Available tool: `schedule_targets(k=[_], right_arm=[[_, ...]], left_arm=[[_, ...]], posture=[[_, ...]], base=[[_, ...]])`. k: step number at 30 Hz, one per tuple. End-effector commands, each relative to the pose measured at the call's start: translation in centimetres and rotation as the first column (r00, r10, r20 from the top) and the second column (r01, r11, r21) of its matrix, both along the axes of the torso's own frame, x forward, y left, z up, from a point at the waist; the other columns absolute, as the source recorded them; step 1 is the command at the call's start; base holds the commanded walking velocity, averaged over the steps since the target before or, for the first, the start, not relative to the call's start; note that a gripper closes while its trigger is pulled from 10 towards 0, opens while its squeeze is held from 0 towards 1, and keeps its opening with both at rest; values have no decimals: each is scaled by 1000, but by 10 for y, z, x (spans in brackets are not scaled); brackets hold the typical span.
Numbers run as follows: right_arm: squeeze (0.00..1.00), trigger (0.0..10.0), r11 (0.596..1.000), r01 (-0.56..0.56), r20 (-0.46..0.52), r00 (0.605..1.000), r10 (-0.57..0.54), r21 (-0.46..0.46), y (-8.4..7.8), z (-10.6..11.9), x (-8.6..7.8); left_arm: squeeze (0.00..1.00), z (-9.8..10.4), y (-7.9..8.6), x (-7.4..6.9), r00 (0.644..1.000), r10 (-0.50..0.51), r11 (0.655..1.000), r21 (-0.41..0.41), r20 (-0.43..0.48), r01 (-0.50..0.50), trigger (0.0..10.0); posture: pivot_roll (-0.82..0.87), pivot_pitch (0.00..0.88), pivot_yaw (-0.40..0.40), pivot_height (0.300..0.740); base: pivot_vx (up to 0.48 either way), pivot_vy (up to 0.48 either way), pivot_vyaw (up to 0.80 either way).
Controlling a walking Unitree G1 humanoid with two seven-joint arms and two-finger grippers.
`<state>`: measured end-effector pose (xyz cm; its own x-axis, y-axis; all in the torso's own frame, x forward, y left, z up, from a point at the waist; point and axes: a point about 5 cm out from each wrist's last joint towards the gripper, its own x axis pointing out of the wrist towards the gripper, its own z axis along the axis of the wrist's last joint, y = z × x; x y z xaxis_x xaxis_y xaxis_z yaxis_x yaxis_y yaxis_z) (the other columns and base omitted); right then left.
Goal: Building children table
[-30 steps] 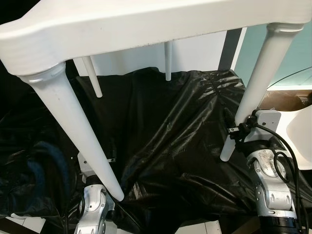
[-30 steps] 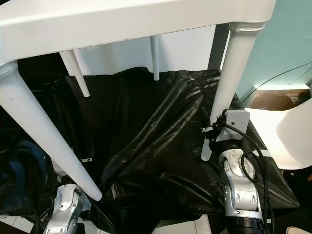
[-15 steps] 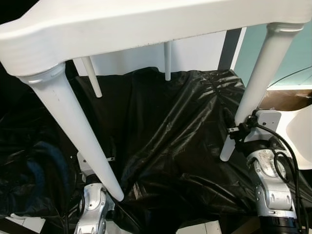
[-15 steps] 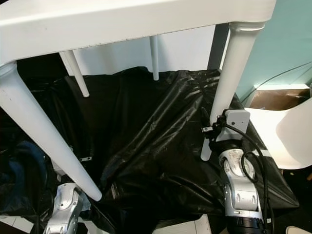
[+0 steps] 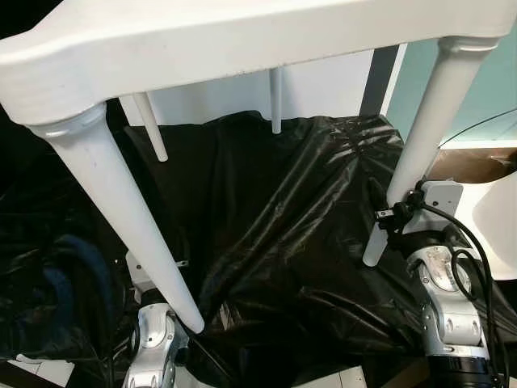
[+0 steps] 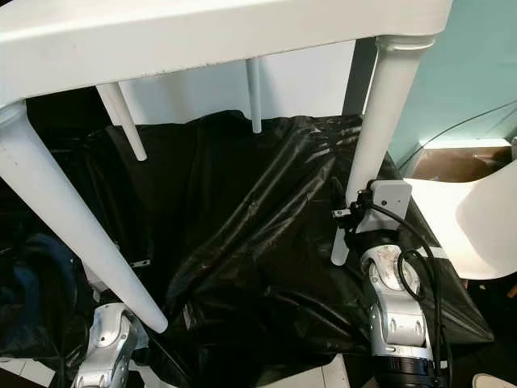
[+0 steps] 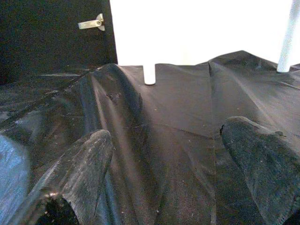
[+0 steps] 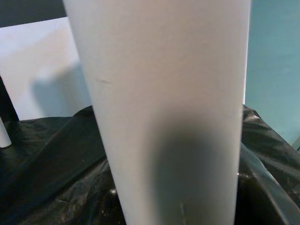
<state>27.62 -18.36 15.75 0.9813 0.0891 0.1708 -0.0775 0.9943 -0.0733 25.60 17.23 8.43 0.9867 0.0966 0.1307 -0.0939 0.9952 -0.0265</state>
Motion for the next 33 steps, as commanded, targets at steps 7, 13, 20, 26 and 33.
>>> schedule_targets(k=[7, 13, 20, 26, 33], right_arm=[[0, 10000, 995, -80, -303, 948, 96, 65, 22, -68, -8], [0, 10000, 995, -73, -301, 949, 88, 63, 22, -68, -8], [0, 10000, 996, -67, -301, 950, 82, 62, 22, -69, -8], [0, 10000, 996, -61, -299, 951, 77, 62, 22, -69, -7], [0, 10000, 996, -40, -309, 949, 63, 82, 18, -73, -7]], left_arm=[[0, 2, -11, 3, 999, -37, 999, 1, -5, 37, 10000], [0, 2, -12, 4, 999, -47, 999, 6, -4, 47, 10000], [0, 1, -16, 4, 997, -69, 998, -4, -16, 69, 10000], [0, -2, -17, 4, 996, -77, 997, -16, -35, 77, 10000], [0, -4, -18, 4, 996, -83, 996, -25, -46, 82, 10000]], posture=[[9, 0, 101, 740], [8, 0, 103, 740], [8, 0, 104, 740], [9, 0, 108, 740], [11, 0, 107, 740]], base=[[0, 0, 0], [0, 0, 0], [0, 0, 0], [0, 0, 0], [0, 0, 0]])
